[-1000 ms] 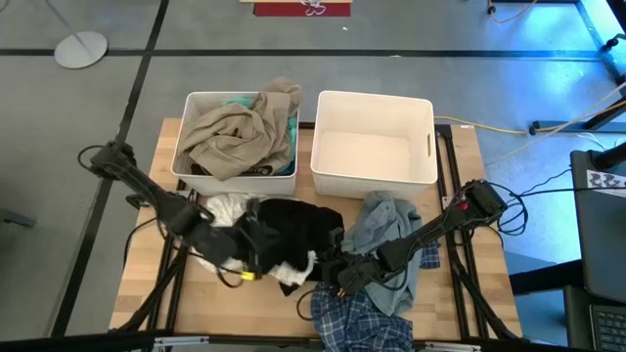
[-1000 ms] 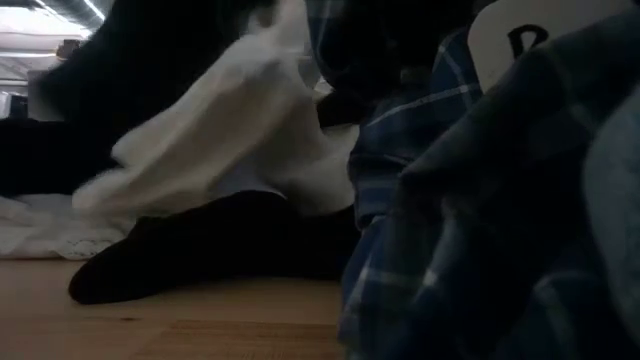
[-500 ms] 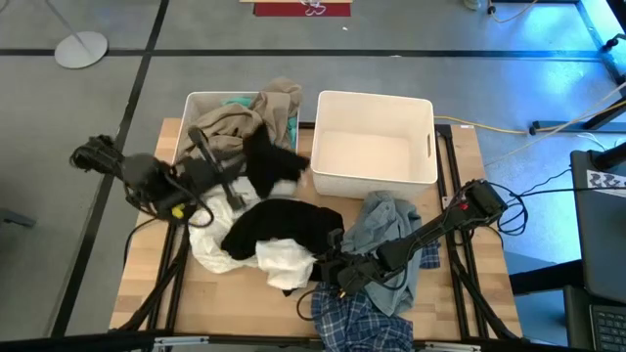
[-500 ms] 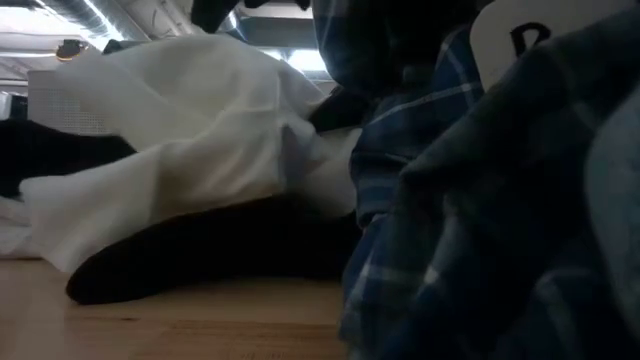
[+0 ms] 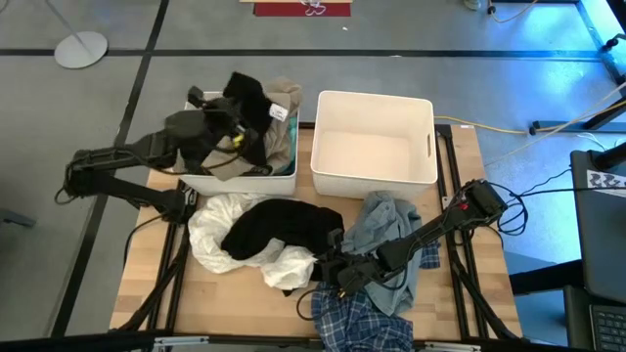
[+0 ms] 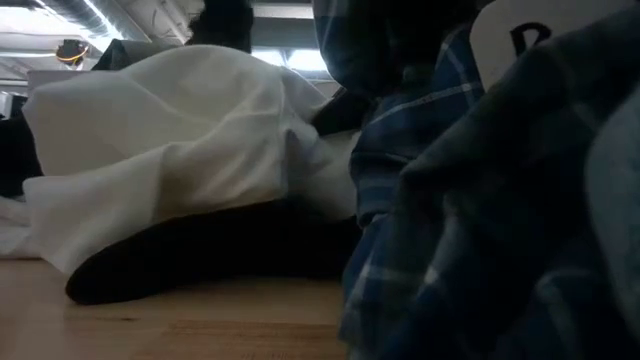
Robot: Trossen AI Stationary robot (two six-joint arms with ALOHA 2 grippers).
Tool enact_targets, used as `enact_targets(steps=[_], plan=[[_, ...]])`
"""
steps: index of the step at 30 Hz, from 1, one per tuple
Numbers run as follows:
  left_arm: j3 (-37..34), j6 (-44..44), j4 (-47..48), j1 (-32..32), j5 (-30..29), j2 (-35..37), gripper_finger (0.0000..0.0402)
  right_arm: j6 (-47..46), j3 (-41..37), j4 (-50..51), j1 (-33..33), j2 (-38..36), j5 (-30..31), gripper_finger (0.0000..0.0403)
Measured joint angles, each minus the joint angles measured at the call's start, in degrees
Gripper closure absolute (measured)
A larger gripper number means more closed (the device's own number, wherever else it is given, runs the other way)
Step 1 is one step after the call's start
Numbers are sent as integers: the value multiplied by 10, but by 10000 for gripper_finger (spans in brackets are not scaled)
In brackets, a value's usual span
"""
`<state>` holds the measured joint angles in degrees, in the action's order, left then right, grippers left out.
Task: Sort clothes
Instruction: Put the black underwear into the left white bin
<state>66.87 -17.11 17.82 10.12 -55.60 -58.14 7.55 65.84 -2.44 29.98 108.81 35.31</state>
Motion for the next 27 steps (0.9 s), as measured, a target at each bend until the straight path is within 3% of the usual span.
enact_targets(steps=[2, 5, 10, 14, 18, 27], plan=[[-3, 107, 101, 52, 79, -7, 399, -1, 0, 0, 0, 0, -4, 391], [-44, 199, 164, 119, 201, -16, 400, -3, 0, -1, 0, 0, -4, 391], [-174, 260, 112, 170, 308, -20, 398, -4, 0, -3, 0, 0, -5, 391], [-294, 296, -4, 179, 350, -16, 397, -3, 0, -3, 0, 0, -4, 391], [-382, 338, -108, 178, 353, -14, 397, -3, 0, -4, 0, 0, -4, 391], [-388, 364, -130, 180, 365, -13, 399, -4, 0, -5, 0, 0, -4, 391]])
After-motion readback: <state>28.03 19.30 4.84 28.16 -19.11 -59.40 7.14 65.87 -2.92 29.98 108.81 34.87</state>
